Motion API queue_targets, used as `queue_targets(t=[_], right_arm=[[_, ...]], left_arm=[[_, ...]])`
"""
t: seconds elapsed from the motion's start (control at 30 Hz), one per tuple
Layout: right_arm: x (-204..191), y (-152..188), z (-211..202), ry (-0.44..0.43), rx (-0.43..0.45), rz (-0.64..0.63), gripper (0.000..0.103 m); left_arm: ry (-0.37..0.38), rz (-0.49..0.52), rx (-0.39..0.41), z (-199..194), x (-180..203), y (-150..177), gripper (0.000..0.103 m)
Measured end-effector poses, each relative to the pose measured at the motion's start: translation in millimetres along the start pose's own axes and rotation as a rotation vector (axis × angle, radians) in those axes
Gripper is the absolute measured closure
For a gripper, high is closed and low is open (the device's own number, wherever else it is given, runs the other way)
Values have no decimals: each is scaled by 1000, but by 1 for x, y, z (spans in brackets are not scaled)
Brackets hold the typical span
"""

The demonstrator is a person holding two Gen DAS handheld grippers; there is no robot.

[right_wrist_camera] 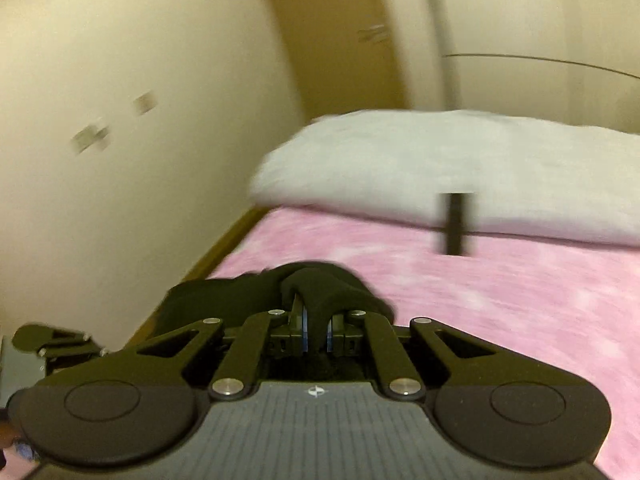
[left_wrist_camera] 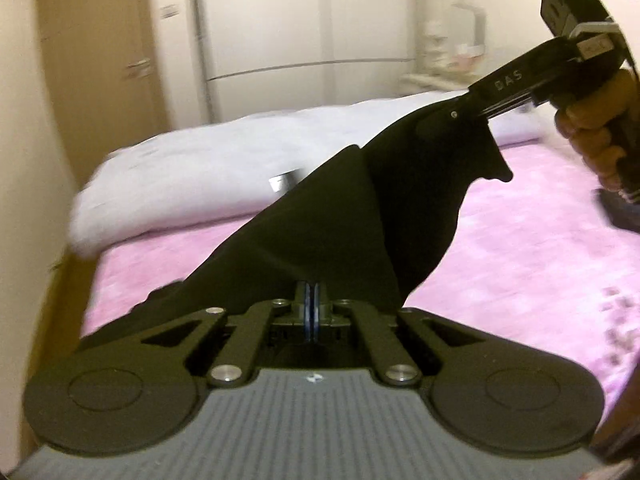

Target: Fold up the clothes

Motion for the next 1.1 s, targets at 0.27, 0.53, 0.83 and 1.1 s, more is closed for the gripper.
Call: queue_targets(t=[0.27, 0.53, 0.83, 1.1], right_arm=[[198, 95, -133, 281, -49, 126, 96], [316, 203, -157, 531, -259, 201, 66], [250, 285, -150, 401, -400, 148, 26], [157, 355, -60, 229, -567, -206, 15]], left_arm=[[254, 19, -86, 49, 239, 3, 103], [222, 153, -265, 89, 317, 37, 69], [71, 302, -475, 115, 244, 148, 35], [-50, 190, -459, 172, 152, 156, 12]])
Point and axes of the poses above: each gripper's, at about its wrist camera, not at the fingertips, and z roughly the way its jaws point, x to its right, y to its underside, the point moved 9 cm from there along z, roughly the way its jaws point, and after that the axes turned 6 degrees about -z, right-handed, at the moved point
